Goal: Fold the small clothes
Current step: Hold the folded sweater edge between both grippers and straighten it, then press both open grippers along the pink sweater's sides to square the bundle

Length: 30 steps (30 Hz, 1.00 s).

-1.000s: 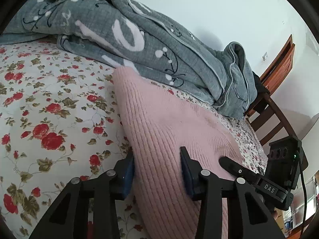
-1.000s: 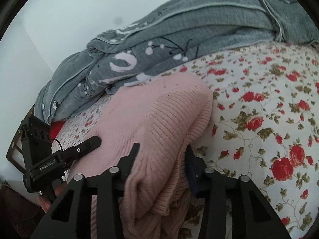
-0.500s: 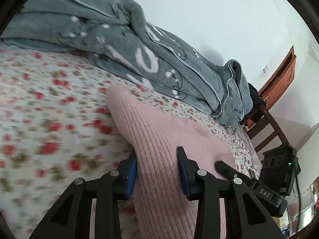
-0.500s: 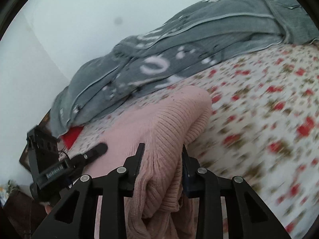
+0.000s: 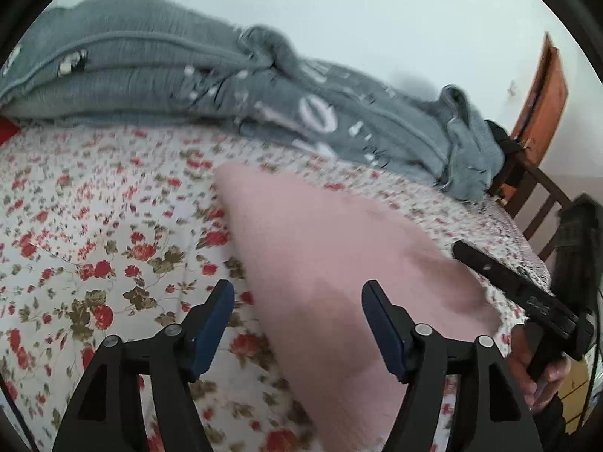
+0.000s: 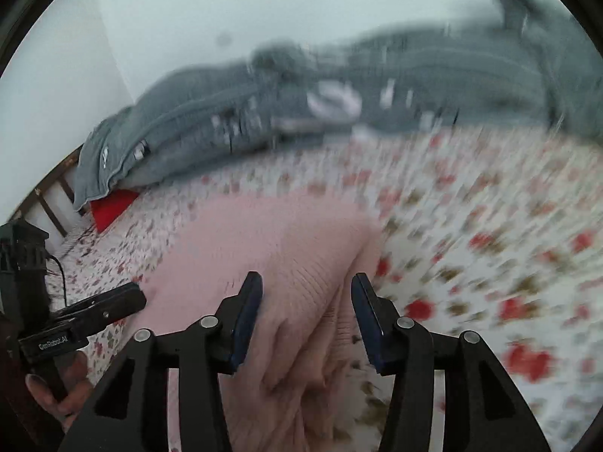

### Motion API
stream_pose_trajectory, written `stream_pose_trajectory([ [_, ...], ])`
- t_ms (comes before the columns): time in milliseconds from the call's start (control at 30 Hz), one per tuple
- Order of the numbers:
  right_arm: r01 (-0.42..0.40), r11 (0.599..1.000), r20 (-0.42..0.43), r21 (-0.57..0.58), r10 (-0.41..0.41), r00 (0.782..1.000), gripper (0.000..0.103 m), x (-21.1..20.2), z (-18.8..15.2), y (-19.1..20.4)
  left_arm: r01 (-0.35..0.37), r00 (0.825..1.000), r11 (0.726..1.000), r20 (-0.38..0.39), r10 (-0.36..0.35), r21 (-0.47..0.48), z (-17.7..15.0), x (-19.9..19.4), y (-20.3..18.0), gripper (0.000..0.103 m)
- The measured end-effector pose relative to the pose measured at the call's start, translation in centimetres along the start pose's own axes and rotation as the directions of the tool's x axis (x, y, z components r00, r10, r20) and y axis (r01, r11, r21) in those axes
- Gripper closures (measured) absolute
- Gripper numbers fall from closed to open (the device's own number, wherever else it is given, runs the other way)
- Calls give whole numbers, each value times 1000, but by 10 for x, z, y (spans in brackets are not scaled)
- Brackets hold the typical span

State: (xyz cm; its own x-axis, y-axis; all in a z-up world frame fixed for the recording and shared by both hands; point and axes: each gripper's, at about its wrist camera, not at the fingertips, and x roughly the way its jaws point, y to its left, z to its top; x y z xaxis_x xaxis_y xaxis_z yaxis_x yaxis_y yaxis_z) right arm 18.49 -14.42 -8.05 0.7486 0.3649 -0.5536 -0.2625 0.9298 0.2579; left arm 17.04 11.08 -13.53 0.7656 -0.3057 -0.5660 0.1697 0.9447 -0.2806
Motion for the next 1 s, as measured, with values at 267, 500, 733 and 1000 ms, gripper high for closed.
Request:
stream_pose_trajectory([
  [267, -75, 981, -23, -180, 72, 997, 53, -27, -44, 34, -57, 998, 991, -25, 61, 124, -44, 21, -35, 26],
  [500, -127, 989, -112, 75, 135, 984, 74, -4, -61, -9, 27, 998, 1000, -62, -27, -1, -56, 18, -18, 24],
  [733, -99, 995, -46, 30, 100, 994, 98, -20, -58, -20, 30, 999, 999, 25, -31, 44, -57, -1, -29, 25],
  [1000, -74, 995, -93, -63, 68, 993, 81, -16, -49, -6, 6, 1000, 998, 1, -6, 57, -44, -2, -29, 24],
])
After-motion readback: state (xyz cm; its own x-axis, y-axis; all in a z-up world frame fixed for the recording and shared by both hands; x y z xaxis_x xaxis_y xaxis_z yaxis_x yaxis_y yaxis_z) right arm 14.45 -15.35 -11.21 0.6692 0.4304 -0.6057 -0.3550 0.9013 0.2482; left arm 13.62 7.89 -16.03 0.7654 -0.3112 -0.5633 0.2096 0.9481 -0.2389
